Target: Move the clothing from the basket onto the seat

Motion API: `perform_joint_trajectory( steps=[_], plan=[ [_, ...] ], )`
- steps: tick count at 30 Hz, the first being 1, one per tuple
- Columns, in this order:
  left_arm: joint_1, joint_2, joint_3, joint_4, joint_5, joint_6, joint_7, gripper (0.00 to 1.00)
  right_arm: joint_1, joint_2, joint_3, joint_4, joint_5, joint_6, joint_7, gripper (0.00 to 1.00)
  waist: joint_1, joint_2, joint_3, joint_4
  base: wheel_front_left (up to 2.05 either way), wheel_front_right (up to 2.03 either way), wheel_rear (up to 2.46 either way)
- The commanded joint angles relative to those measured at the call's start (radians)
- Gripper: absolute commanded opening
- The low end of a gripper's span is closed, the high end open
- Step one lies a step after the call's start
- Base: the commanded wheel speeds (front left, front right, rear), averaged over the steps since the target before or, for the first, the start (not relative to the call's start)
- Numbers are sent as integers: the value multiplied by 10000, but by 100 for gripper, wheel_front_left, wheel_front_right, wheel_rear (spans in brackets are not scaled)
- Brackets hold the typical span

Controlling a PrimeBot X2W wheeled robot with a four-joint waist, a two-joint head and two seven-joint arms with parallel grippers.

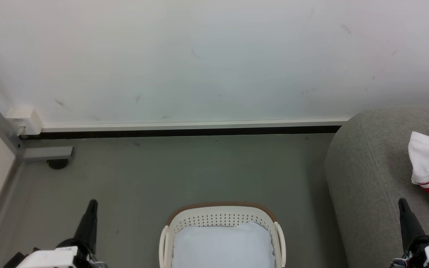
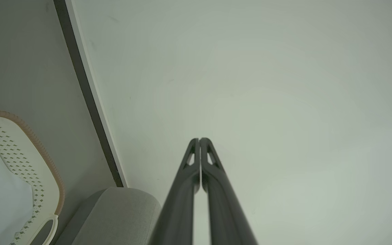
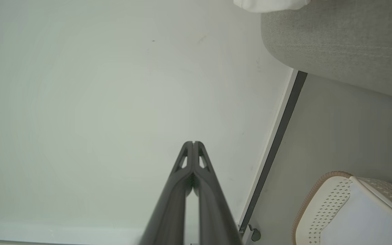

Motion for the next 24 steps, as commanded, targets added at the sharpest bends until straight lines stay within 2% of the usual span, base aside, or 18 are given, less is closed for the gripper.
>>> perform_joint_trajectory(
  steps=[1,24],
  plan=[
    [-98,17,36,5,-132,-76,45,0,-121,-71,-35,-44,20,-21,31,0,1,0,0,-1,0,0,0],
    [-96,17,33,3,-134,-77,41,0,-119,-70,-33,-42,20,-21,30,0,1,0,0,-1,0,0,0]
  ],
)
